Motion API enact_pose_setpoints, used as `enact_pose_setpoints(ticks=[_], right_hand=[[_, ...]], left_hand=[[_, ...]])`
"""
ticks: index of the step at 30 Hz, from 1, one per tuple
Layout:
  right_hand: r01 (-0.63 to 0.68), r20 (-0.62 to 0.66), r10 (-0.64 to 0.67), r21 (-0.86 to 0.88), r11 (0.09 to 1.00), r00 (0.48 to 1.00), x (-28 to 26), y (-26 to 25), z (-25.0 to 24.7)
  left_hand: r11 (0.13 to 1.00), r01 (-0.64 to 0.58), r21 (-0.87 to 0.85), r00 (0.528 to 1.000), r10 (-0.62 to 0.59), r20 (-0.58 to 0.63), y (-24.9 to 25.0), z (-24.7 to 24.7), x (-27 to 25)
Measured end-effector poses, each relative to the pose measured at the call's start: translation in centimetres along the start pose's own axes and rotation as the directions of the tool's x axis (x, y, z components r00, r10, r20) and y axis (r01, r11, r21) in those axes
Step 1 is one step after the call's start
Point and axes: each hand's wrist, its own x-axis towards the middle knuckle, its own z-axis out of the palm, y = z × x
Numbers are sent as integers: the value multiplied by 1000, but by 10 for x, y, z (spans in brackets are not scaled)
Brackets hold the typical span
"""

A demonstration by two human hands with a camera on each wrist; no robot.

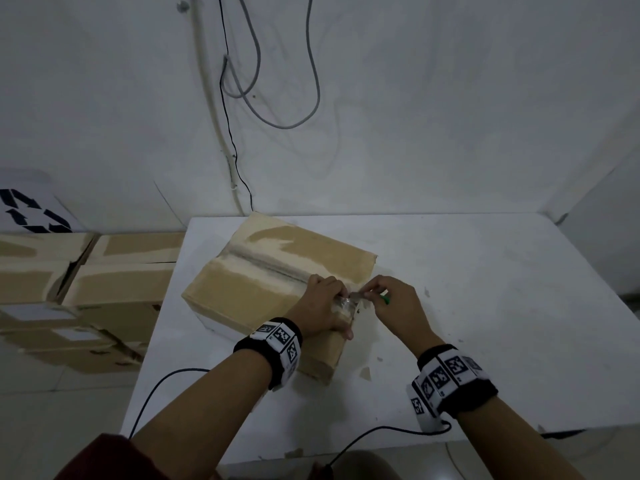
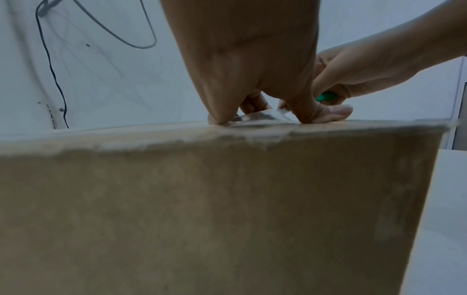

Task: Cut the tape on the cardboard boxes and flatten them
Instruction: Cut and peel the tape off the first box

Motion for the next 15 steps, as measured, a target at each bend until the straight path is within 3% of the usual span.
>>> enact_pose_setpoints(ticks=[7,15], right_hand=[[-65,123,58,51,997,991,5,1,4],[-182,69,171,197,963,983,-8,3,9]], left_hand=[[999,-36,2,999,36,-23,-2,-1,1],[999,-37,-2,999,37,24,-3,-1,3]])
